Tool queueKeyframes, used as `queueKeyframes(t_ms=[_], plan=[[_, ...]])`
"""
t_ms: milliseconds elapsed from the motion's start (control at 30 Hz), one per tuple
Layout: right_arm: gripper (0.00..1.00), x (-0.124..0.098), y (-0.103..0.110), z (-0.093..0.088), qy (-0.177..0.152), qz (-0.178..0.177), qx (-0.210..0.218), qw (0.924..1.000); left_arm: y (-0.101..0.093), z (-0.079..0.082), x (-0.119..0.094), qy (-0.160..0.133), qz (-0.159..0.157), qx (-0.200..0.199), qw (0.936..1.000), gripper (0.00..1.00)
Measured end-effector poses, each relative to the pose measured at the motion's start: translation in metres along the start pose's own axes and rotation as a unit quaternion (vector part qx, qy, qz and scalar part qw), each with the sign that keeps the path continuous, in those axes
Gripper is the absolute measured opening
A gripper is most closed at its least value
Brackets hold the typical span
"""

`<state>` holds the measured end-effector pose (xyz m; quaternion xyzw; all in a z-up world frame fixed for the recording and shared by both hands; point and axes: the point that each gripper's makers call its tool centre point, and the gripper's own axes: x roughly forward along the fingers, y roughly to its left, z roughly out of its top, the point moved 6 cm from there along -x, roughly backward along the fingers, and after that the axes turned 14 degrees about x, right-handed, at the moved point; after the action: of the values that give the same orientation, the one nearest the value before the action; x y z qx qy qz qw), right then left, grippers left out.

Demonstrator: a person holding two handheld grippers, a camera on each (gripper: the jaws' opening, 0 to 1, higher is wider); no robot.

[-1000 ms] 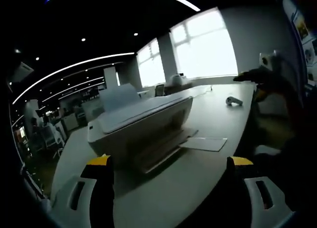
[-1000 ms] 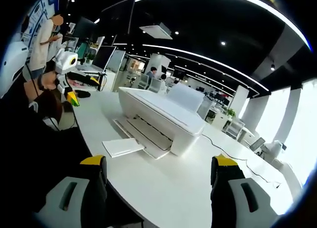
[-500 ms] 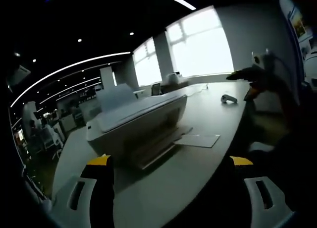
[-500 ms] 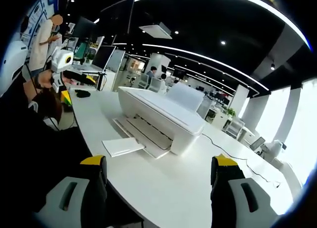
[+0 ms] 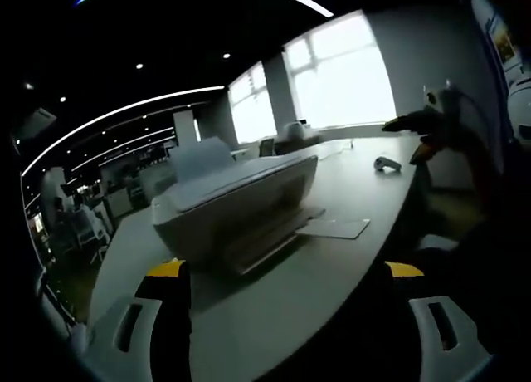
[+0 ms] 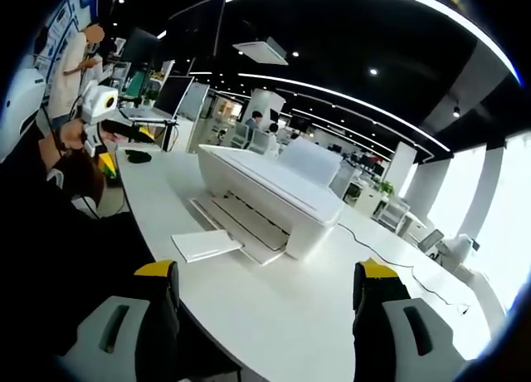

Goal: Remove the paper from the printer output slot and place it on top of the printer

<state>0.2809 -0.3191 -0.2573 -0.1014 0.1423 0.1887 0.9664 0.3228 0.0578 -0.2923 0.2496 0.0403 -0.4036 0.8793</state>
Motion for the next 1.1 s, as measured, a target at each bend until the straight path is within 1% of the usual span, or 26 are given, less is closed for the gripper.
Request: queueKeyframes(t_ms=[733,1100], plan=[[0.82,-0.0012,0.002,0.0013,-0.002,-0.001,0.0,1.0,-0.0018,0.0006,-0.001,-0.004,0.001,-0.002,1.0,0.97],[0.82,-0.0006,0.0023,0.0026,-0.003,0.0,0.0,1.0,-0.0044,0.0018,0.0014,-0.007,-0.004,-0.006,1.0,0.97]])
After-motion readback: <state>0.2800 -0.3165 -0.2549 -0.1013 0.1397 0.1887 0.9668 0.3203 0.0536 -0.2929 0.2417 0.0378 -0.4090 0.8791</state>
